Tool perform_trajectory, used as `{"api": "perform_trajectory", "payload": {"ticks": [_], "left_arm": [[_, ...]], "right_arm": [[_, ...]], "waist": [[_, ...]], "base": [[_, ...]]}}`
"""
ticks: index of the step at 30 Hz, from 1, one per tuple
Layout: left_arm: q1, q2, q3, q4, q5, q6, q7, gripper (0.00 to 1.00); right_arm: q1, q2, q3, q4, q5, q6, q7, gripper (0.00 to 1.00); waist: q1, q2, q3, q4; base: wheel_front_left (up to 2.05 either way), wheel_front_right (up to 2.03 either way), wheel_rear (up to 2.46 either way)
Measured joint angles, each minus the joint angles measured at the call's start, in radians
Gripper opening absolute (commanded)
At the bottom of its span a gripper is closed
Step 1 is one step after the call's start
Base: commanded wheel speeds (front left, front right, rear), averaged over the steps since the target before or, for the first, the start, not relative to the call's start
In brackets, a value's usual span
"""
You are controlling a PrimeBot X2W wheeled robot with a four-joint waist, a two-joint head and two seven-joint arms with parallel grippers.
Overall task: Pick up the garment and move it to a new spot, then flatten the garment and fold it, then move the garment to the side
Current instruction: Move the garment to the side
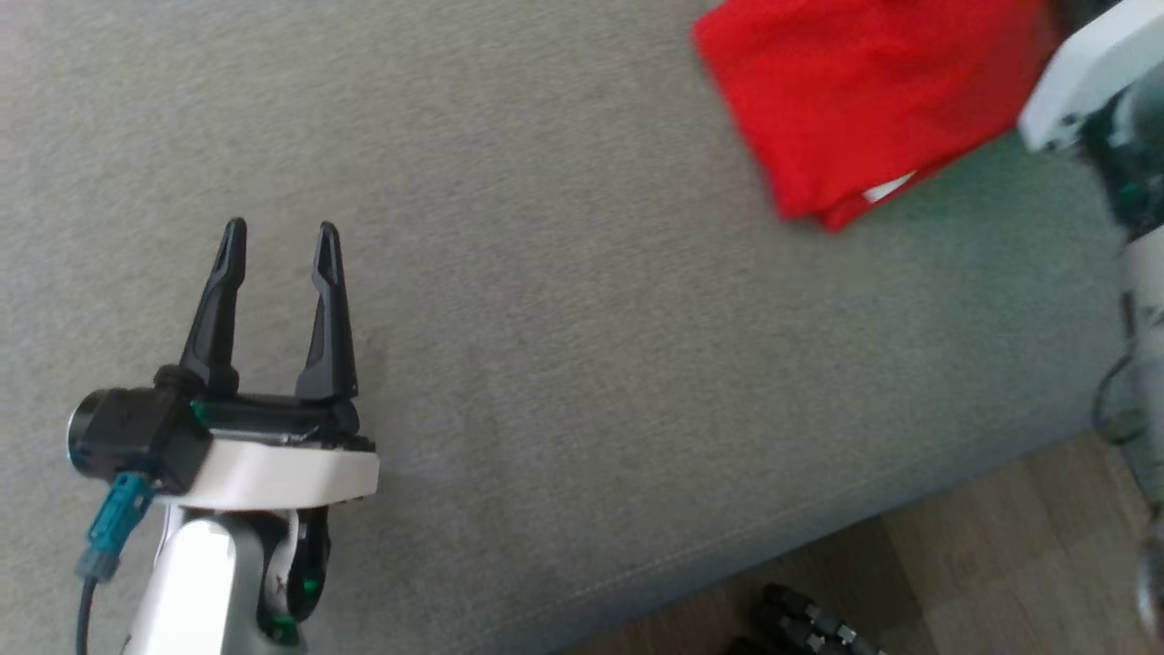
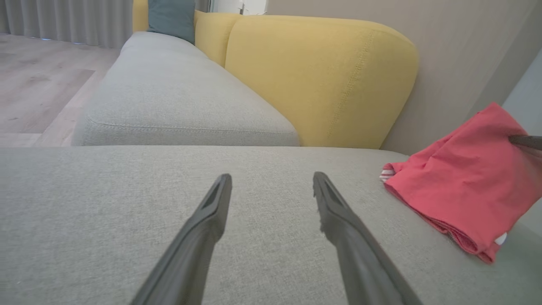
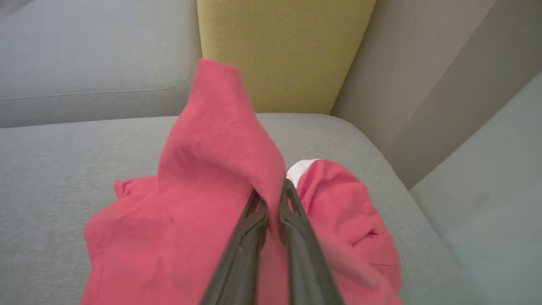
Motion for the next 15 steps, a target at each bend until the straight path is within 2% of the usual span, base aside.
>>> {"api": "perform_trajectory", "payload": {"ticks": [15], "left_arm": [[-0.004,-0.011,-0.006,0.014,-0.005,0.000,-0.015,1.00]], "right_arm": [[-0.095,-0.228,-0.111,0.045,-0.159,0.000,0.107,0.00]], "waist": [[-0.0001,0.0000,0.030,0.100]], "base": [[0.00,0.00,0.00]]}}
